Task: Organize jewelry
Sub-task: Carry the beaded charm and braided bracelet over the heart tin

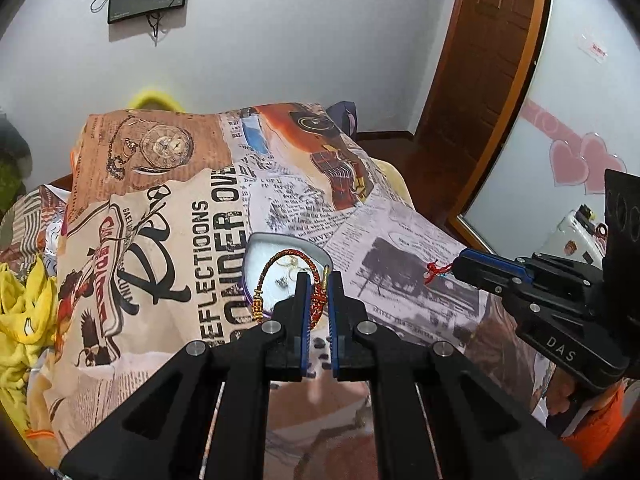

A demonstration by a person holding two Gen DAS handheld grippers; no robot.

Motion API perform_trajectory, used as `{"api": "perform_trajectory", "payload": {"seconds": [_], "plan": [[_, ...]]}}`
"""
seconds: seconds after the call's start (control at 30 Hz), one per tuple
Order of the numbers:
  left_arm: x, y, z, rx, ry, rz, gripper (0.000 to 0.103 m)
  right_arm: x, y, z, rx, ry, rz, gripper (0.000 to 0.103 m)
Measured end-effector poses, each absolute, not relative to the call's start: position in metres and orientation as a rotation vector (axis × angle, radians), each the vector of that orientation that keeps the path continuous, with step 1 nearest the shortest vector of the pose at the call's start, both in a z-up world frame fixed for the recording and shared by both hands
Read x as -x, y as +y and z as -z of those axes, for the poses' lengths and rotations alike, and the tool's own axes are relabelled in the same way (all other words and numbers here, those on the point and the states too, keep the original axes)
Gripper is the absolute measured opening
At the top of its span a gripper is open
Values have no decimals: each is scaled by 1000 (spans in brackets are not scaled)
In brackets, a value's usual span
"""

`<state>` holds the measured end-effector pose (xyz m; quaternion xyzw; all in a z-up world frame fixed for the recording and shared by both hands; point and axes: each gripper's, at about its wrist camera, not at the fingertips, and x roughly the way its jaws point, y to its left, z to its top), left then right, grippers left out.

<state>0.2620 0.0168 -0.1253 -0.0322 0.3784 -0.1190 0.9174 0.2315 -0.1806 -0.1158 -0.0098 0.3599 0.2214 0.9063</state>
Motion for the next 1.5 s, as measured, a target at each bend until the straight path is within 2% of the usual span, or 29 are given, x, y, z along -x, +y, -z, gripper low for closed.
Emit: {"api": "perform_trajectory", "payload": {"seconds": [0.5, 1.17, 1.5], "plan": [[-301, 17, 133, 64, 777, 268, 6, -259, -163, 119, -9, 732, -503, 7], [-354, 26, 186, 119, 907, 299, 6, -306, -142, 135, -24, 769, -528, 7], [-358, 22, 196, 101, 927, 314, 6, -311, -135, 142, -21, 802, -548, 7]]}}
